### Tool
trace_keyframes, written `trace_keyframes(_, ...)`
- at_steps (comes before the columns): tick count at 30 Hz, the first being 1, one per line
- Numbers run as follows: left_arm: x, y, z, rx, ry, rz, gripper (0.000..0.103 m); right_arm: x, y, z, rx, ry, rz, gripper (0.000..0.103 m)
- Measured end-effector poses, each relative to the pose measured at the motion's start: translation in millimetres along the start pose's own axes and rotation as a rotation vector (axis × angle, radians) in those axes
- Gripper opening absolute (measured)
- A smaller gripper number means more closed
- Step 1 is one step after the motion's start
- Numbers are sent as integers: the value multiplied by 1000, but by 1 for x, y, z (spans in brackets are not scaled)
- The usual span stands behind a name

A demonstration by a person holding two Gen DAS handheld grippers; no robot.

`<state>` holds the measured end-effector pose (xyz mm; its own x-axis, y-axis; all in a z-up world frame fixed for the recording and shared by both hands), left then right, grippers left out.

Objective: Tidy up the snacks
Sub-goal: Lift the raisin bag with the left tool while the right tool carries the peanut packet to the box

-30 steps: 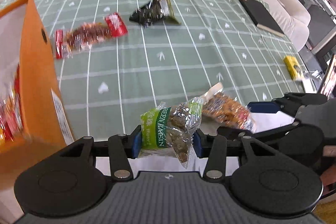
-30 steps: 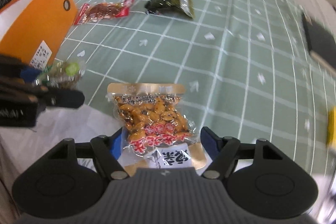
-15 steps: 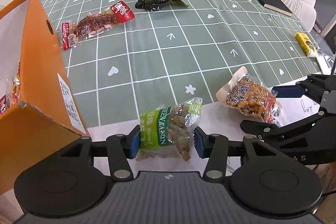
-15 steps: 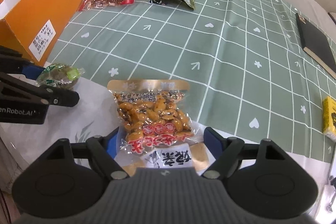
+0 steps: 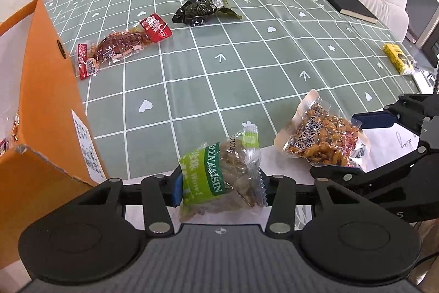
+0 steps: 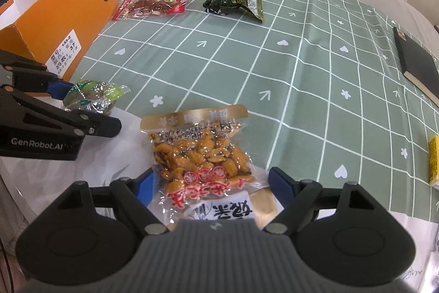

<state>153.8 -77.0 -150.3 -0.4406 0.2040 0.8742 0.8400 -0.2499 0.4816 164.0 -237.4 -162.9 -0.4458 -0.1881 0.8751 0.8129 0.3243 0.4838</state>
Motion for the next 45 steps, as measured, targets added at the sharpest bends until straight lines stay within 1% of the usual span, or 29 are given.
trace_keyframes(6,9,-4,4,56,-22,-19,51,4,0,-7,-73,18,-3,75)
trace_keyframes(9,17,-4,5,75,-34,-37,51,9,0,-12,-118,24,-22,74)
trace_keyframes(18,52,1,10,131,-60,-115,51,37,11,-11,-192,48,-122,74)
trace_keyframes(21,69,6,14,152,-71,-154,51,51,19,-7,-191,47,-172,74)
trace_keyframes(25,95,13,27,196,-85,-224,51,70,35,0,-199,77,-230,74)
trace_keyframes(30,125,20,56,272,-75,-299,51,95,61,23,-161,127,-299,74)
trace_keyframes(33,138,23,74,308,-54,-323,51,104,80,42,-126,168,-326,74)
trace_keyframes(39,151,21,116,361,22,-344,51,107,118,87,-33,232,-349,74)
trace_keyframes(45,159,13,160,421,96,-333,51,100,149,141,87,272,-348,74)
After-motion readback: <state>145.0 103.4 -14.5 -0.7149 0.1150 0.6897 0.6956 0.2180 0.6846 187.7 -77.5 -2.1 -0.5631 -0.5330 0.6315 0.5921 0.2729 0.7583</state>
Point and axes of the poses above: each gripper's, at about its wrist camera, not at the fingertips, and x roughly against the way its jaws point, z to its left, y to its top, the point moved 2 cm from there along -x, roughly the way its jaws point, and after that the axes turned 1 degree about z, right-handed, at the moved point
